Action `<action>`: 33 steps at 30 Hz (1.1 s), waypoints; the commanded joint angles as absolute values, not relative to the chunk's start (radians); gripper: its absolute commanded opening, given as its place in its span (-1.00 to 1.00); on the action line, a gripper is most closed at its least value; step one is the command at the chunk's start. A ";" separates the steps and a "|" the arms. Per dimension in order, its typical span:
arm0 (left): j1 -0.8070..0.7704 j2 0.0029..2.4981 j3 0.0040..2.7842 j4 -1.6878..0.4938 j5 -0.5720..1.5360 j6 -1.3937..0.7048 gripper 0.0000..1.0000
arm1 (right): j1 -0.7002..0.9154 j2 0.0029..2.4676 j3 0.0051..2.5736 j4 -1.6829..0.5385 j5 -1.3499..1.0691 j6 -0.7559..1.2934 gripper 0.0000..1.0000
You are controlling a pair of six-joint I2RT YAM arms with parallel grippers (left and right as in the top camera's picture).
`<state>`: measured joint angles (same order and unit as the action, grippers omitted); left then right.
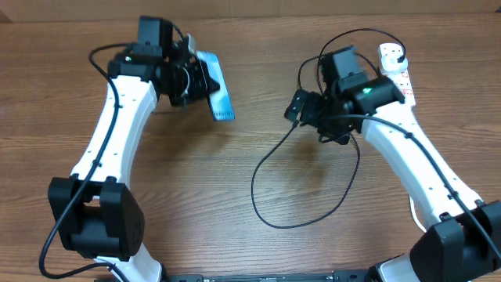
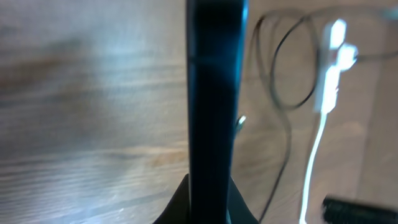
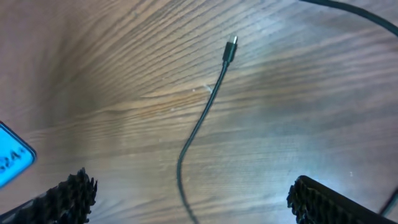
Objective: Plug charger to phone and switch on socket
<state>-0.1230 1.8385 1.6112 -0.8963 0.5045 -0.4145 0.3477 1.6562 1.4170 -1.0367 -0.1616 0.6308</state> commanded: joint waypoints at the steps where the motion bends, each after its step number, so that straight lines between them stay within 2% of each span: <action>1: -0.134 1.845 1.577 -0.891 0.551 -0.273 -0.92 | 0.364 1.647 1.351 -0.983 -0.089 0.597 1.00; 8: -0.167 1.845 1.524 -0.889 0.542 -0.239 -0.92 | 0.366 1.657 1.227 -0.831 -0.121 0.597 1.00; 14: -0.211 1.845 1.511 -0.886 0.534 -0.131 -0.91 | 0.366 1.666 1.168 -0.808 -0.120 0.560 1.00; 21: -0.219 1.845 1.511 -0.880 0.406 -0.180 -0.92 | 0.366 1.721 1.164 -0.790 -0.207 0.516 0.96; 29: -0.219 1.845 1.511 -0.859 0.363 -0.197 -0.90 | 0.365 1.776 1.285 -0.941 -0.256 0.421 0.91; 33: -0.219 1.845 1.511 -0.850 0.363 -0.226 -0.92 | 0.365 1.810 1.438 -1.055 -0.183 0.414 0.76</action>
